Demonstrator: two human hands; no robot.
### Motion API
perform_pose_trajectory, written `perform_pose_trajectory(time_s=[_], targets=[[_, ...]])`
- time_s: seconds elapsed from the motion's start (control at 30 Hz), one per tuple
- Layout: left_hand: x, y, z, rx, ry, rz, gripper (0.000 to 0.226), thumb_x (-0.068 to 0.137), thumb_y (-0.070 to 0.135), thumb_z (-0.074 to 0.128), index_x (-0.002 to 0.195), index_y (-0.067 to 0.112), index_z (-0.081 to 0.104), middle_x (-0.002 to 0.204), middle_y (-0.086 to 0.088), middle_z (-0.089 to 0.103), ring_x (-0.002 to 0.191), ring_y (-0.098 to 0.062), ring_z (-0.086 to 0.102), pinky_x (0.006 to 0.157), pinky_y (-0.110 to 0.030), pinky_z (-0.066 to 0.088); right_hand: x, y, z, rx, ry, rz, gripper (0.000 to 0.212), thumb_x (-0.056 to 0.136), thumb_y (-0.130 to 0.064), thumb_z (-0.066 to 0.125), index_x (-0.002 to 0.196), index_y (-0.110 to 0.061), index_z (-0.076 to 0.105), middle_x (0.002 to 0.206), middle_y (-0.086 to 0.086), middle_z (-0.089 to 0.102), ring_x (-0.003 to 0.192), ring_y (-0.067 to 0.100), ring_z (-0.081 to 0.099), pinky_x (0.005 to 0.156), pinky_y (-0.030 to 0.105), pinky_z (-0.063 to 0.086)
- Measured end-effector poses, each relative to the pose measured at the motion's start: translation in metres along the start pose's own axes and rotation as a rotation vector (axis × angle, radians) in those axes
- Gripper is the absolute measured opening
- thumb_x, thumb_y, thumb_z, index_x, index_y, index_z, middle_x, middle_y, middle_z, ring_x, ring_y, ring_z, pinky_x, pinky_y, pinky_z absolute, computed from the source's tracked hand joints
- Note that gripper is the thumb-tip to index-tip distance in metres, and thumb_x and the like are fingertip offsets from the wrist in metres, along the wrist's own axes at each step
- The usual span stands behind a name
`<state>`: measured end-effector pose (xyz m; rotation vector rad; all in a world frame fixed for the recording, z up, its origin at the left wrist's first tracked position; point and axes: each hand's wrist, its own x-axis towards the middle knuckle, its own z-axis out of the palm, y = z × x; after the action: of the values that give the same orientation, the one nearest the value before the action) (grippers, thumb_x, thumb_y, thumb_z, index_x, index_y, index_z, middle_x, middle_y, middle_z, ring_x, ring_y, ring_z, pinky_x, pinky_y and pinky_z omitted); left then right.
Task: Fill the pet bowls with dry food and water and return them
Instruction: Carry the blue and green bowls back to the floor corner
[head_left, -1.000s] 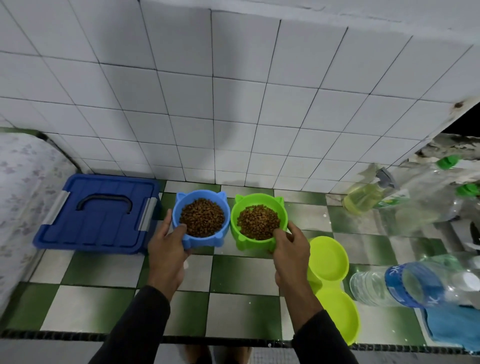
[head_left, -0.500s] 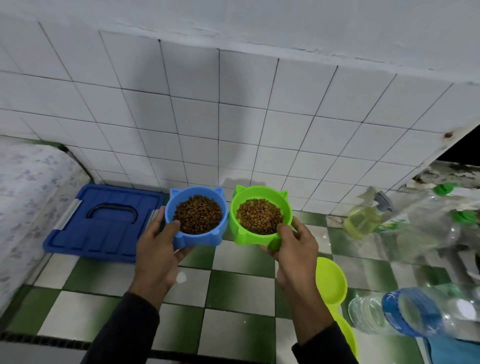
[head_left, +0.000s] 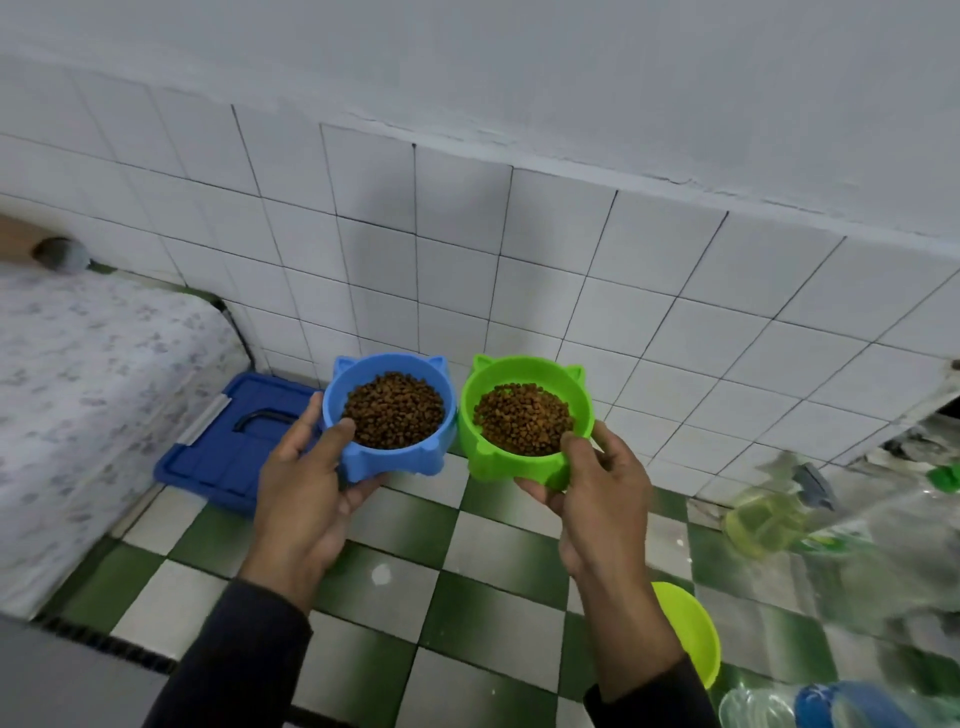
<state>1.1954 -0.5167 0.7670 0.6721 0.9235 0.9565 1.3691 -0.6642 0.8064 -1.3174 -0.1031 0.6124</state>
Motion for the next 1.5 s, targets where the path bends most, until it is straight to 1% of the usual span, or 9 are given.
perform_pose_trajectory(time_s=[0.07,0.2,0.37,0.53,0.67,0.8,0.97,1.17,1.5], targets=[[-0.002,0.010,-0.004,-0.019,0.023,0.020,0.051,0.100,0.010,0.062,0.147,0.028,0.055,0.123,0.000,0.074,0.111,-0.025,0.073,0.087,-0.053,0.061,-0.001,-0.003,0.011,0.003,-0.036,-0.002,0.023,0.098,-0.005,0.056,0.100,-0.020,0.073,0.101,0.020,0.065,0.089,0.023,0.071,0.068,0.049,0.063],[-0.003,0.033,-0.018,-0.035,0.047,0.060,0.049,0.100,0.011,0.062,0.146,0.027,0.056,0.126,-0.002,0.073,0.110,-0.025,0.073,0.078,-0.047,0.064,-0.003,-0.004,0.037,-0.007,-0.068,0.018,0.026,0.099,-0.008,0.058,0.122,-0.014,0.068,0.111,0.015,0.064,0.097,0.028,0.070,0.066,0.049,0.063],[-0.003,0.067,-0.047,-0.065,0.103,0.137,0.046,0.099,0.011,0.063,0.143,0.027,0.060,0.124,-0.002,0.074,0.109,-0.023,0.073,0.073,-0.042,0.064,-0.016,0.000,0.080,-0.024,-0.160,0.005,0.028,0.098,-0.008,0.058,0.125,-0.012,0.065,0.113,0.016,0.064,0.103,0.033,0.068,0.067,0.055,0.062],[-0.009,0.108,-0.091,-0.114,0.180,0.205,0.053,0.099,0.009,0.064,0.148,0.027,0.054,0.124,-0.003,0.074,0.108,-0.024,0.074,0.073,-0.043,0.065,-0.042,0.009,0.134,-0.062,-0.271,-0.023,0.020,0.097,-0.006,0.058,0.101,-0.020,0.071,0.100,0.011,0.068,0.093,0.028,0.069,0.067,0.052,0.062],[-0.015,0.146,-0.141,-0.144,0.237,0.244,0.053,0.098,0.009,0.065,0.147,0.029,0.056,0.129,-0.002,0.071,0.113,-0.027,0.072,0.075,-0.043,0.064,-0.076,0.024,0.185,-0.096,-0.339,-0.019,0.020,0.097,-0.006,0.059,0.097,-0.023,0.069,0.097,0.006,0.068,0.089,0.024,0.070,0.065,0.049,0.063],[-0.019,0.184,-0.199,-0.184,0.289,0.285,0.051,0.098,0.009,0.065,0.145,0.030,0.058,0.130,-0.004,0.070,0.110,-0.026,0.072,0.069,-0.039,0.063,-0.114,0.044,0.241,-0.096,-0.418,0.006,0.018,0.097,-0.006,0.059,0.097,-0.021,0.070,0.097,0.005,0.071,0.088,0.023,0.072,0.062,0.042,0.062],[-0.028,0.228,-0.281,-0.187,0.379,0.357,0.053,0.099,0.011,0.064,0.148,0.031,0.054,0.128,-0.004,0.071,0.109,-0.026,0.073,0.079,-0.045,0.063,-0.166,0.078,0.314,-0.107,-0.503,0.039,0.022,0.097,-0.008,0.060,0.118,-0.012,0.067,0.109,0.010,0.069,0.095,0.027,0.071,0.065,0.047,0.063],[-0.045,0.271,-0.380,-0.187,0.485,0.426,0.047,0.100,0.013,0.063,0.142,0.033,0.060,0.124,-0.001,0.074,0.108,-0.024,0.074,0.079,-0.043,0.063,-0.231,0.126,0.393,-0.121,-0.634,0.111,0.015,0.099,-0.009,0.058,0.111,-0.011,0.067,0.109,0.012,0.068,0.098,0.028,0.069,0.063,0.042,0.062],[-0.070,0.308,-0.517,-0.318,0.744,0.541,0.056,0.098,0.011,0.066,0.148,0.032,0.053,0.133,-0.001,0.068,0.117,-0.027,0.068,0.076,-0.043,0.062,-0.321,0.205,0.510,-0.177,-0.861,0.237,0.029,0.094,-0.005,0.060,0.122,-0.007,0.063,0.110,0.017,0.068,0.102,0.032,0.069,0.064,0.045,0.062]])
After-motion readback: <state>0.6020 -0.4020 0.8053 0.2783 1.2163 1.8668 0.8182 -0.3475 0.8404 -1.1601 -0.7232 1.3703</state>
